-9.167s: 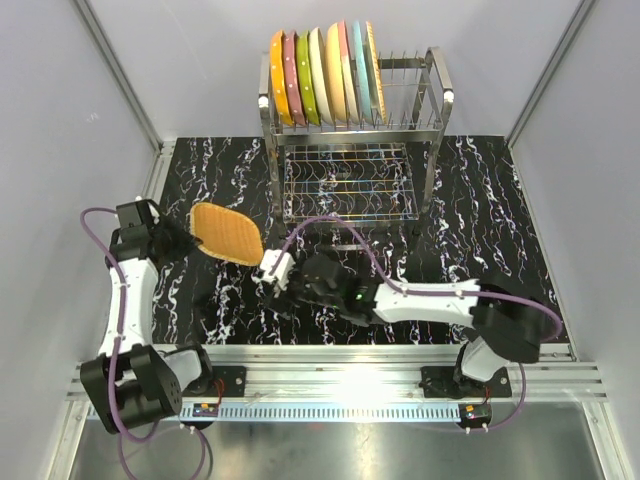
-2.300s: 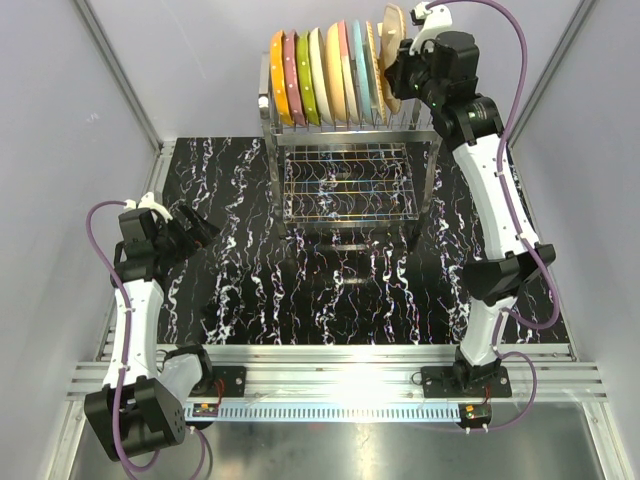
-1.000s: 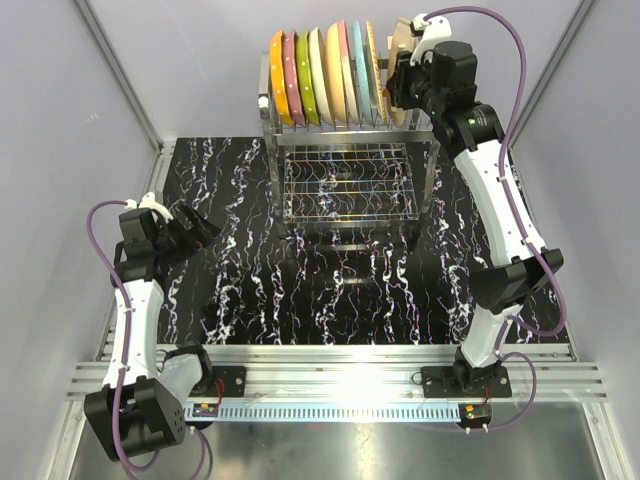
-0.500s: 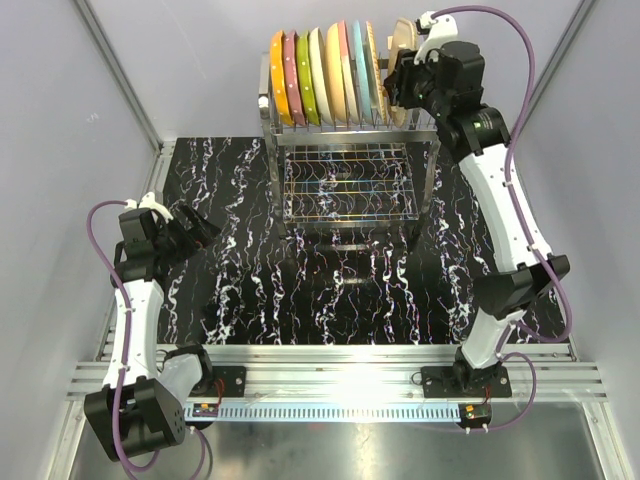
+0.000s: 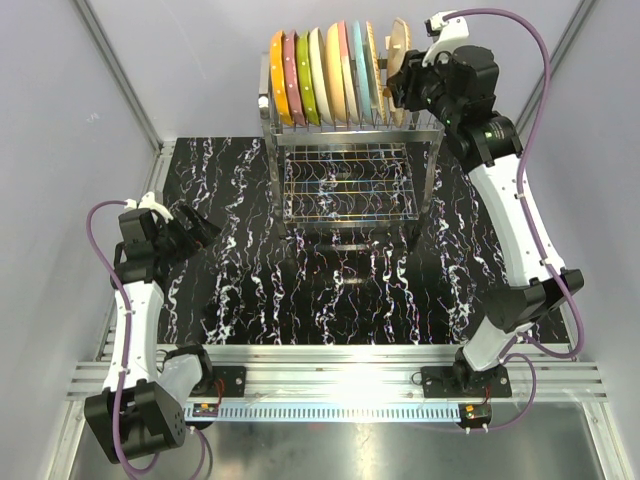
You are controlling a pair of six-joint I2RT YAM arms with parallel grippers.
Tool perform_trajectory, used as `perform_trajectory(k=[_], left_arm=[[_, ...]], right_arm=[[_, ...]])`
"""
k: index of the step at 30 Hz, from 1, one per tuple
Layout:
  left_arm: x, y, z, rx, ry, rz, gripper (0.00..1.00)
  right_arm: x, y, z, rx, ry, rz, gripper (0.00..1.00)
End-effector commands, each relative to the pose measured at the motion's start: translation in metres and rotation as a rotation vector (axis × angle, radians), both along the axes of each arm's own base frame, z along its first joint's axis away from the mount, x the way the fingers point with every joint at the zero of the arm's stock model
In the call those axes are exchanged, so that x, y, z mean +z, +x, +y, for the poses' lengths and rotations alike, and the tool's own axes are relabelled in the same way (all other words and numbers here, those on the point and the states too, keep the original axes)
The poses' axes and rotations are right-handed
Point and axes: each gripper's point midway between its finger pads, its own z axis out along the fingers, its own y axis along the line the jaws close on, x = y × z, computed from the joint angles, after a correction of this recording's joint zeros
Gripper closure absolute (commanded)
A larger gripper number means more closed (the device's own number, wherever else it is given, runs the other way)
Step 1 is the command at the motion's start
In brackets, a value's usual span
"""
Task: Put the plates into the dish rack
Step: Insert the plate into the dish rack
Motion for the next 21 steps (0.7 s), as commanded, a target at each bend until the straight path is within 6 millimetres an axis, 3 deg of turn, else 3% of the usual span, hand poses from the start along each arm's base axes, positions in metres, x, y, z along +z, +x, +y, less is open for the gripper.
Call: perform_trajectory(k=[1,5,10,21], left_arm=[[0.009,0.004,-0.002,-0.017,0.007,-0.051,0.01],[0.01,0.003,-0.002,-0.018,0.011,-0.052,0.01],[0.01,0.003,-0.003,-0.018,0.011,-0.052,0.01],[0.012,0.002,-0.003,-0.02,0.014,-0.059,0.01]], right_arm=[[0.027,-0.013,0.003,0.034,0.038,-0.072,0.53],[0.027,-0.018,0.007,0.066,0.035,-0.071,0.53],[0.041,-0.035,0.011,0.12,0.049,-0.126,0.5],[0.056,-0.057,0.006,0.134,0.068,-0.155,0.49]])
